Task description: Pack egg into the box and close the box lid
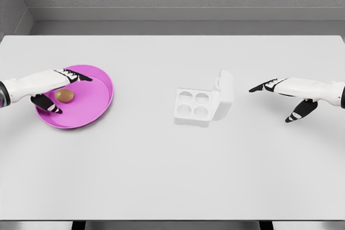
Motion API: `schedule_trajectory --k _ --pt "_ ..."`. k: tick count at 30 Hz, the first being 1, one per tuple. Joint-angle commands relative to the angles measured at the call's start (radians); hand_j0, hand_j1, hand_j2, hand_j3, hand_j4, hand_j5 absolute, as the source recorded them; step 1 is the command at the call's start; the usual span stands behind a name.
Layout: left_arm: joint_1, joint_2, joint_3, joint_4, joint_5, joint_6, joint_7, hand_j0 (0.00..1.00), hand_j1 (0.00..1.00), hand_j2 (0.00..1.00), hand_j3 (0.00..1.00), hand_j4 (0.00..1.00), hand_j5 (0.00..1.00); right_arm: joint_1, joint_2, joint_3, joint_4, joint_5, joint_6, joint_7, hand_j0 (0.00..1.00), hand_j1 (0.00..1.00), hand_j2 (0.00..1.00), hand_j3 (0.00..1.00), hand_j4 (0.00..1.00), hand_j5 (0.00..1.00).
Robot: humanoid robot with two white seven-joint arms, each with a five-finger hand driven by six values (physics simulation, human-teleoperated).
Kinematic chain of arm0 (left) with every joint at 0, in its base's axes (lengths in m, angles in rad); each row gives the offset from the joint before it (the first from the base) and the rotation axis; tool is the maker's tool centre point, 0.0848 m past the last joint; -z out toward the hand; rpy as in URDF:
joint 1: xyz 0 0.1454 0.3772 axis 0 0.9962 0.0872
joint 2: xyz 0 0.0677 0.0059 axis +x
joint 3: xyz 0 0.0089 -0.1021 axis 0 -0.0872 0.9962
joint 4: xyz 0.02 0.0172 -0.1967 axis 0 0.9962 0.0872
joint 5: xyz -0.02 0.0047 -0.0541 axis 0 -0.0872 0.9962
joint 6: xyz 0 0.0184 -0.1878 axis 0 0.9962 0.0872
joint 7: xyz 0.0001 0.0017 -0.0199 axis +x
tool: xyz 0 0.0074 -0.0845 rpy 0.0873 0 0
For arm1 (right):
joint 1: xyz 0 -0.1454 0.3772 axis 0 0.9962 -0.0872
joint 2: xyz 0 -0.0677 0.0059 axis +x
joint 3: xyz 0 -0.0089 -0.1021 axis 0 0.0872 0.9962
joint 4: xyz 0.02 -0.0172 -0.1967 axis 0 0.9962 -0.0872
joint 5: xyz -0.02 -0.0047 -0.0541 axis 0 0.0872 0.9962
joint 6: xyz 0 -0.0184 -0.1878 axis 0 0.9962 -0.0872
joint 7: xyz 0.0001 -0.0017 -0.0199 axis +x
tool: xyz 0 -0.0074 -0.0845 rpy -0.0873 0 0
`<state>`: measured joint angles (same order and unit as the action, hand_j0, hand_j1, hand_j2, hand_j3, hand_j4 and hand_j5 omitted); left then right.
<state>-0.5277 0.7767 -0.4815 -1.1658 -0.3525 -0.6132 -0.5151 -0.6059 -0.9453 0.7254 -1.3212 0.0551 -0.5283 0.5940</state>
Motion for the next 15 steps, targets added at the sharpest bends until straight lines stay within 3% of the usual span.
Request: schedule_trajectory --k 1,15 --pt "0.002 0.001 -0.002 0.000 0.007 0.002 0.001 1.00 1.00 1.00 1.00 1.00 1.00 0.000 -0.001 0.000 0.000 -0.006 0.002 0.000 1.00 1.00 1.00 1.00 1.00 1.00" --pt "-0.003 -0.002 0.000 0.011 0.006 0.002 0.003 1.00 1.00 1.00 1.00 1.00 1.00 0.002 -0.001 0.005 -0.001 -0.006 0.002 0.000 1.00 1.00 1.00 1.00 1.00 1.00"
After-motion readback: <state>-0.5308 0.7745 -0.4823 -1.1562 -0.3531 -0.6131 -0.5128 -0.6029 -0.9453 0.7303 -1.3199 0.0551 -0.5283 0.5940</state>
